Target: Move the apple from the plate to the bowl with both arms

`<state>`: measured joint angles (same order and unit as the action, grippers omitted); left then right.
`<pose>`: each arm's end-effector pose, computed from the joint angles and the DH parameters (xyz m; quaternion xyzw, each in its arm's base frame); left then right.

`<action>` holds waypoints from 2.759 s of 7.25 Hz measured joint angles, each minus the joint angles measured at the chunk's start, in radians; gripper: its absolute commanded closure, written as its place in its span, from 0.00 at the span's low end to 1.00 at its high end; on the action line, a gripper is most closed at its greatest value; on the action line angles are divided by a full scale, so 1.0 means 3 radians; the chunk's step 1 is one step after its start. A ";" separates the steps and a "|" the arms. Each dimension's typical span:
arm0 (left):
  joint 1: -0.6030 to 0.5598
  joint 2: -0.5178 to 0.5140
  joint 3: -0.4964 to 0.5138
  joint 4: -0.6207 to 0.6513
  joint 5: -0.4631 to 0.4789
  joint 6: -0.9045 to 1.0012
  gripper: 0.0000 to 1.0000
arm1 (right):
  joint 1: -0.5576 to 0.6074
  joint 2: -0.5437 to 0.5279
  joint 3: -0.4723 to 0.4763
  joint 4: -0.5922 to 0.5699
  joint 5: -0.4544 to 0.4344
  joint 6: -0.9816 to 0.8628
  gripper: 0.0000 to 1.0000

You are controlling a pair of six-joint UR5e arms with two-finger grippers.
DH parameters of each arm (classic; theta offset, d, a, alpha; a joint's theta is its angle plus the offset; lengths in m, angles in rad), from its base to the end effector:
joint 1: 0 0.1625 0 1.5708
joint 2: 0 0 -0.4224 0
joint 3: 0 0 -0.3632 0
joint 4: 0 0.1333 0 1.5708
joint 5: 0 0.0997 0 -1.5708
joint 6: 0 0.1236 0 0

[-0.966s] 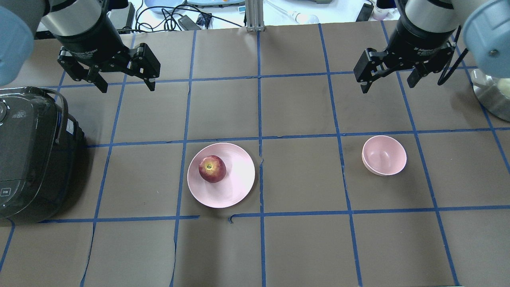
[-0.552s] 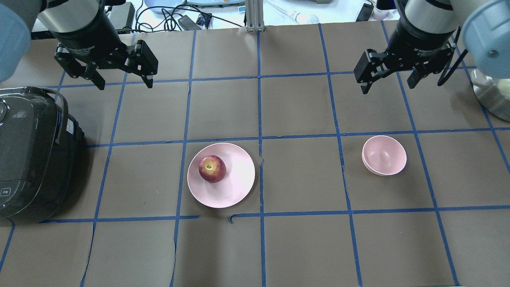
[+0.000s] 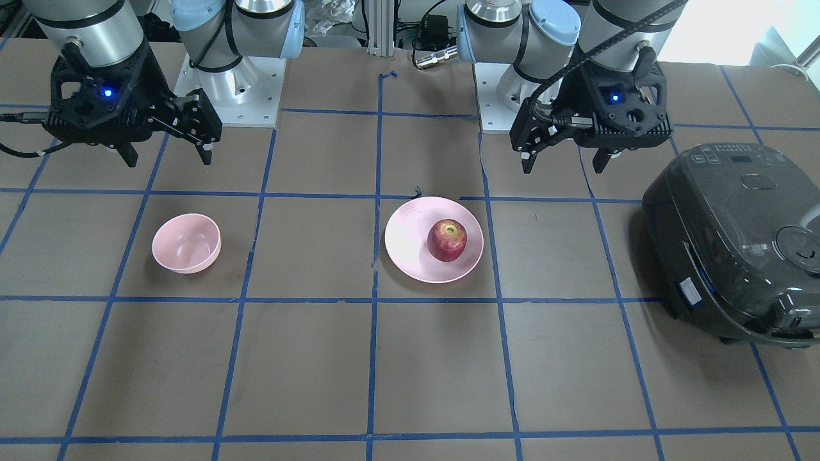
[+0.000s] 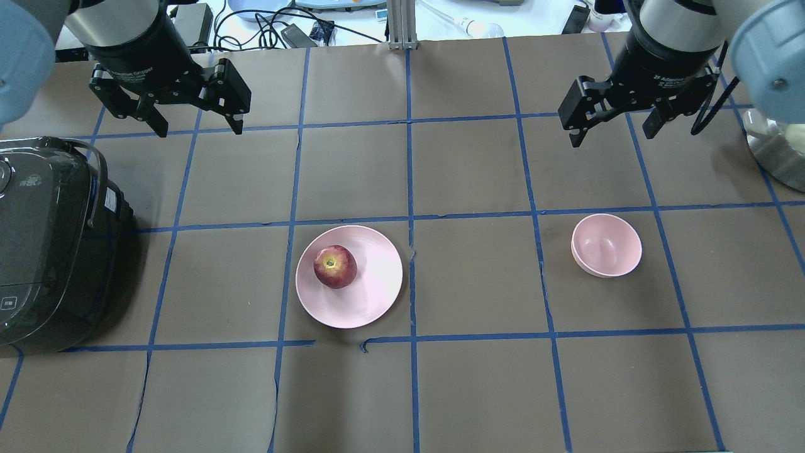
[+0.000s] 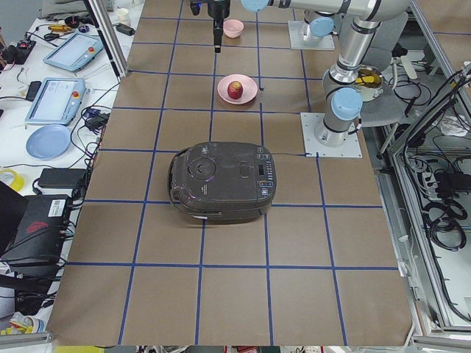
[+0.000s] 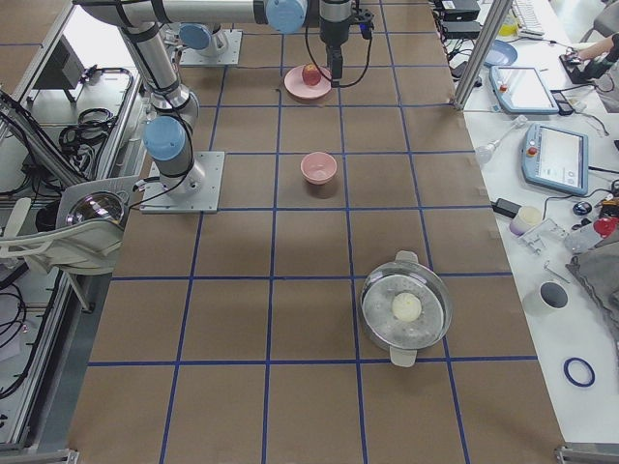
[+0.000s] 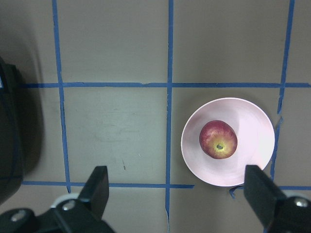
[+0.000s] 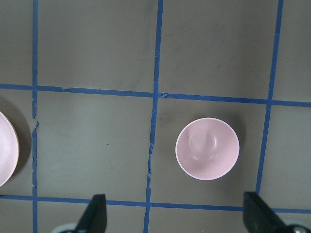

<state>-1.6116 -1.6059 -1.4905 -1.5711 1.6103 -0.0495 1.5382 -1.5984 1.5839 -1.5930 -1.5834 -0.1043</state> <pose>-0.1480 -0.4772 0.4821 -0.0048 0.9995 -0.0233 0.0187 0.1168 -0.4597 0.4702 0.0357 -0.9992 0.0179 0.0075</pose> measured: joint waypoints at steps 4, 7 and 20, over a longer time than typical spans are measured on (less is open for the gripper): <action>-0.0503 -0.0389 -0.0568 0.0899 -0.0005 -0.0632 0.00 | -0.0026 0.0015 -0.0003 -0.0029 0.0001 -0.0044 0.00; -0.0647 -0.0511 -0.1100 0.1390 -0.0006 -0.0679 0.00 | -0.0361 0.0044 0.0017 -0.0040 0.0021 -0.0383 0.00; -0.0615 -0.0858 -0.1701 0.2023 -0.0191 -0.0599 0.52 | -0.1131 0.0985 0.1419 -0.1723 0.0384 -0.0889 0.26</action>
<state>-1.7961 -1.8631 -2.0007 -0.9641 1.5529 -0.2291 1.1988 -1.3027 2.0097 -2.1100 -1.4682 -0.3709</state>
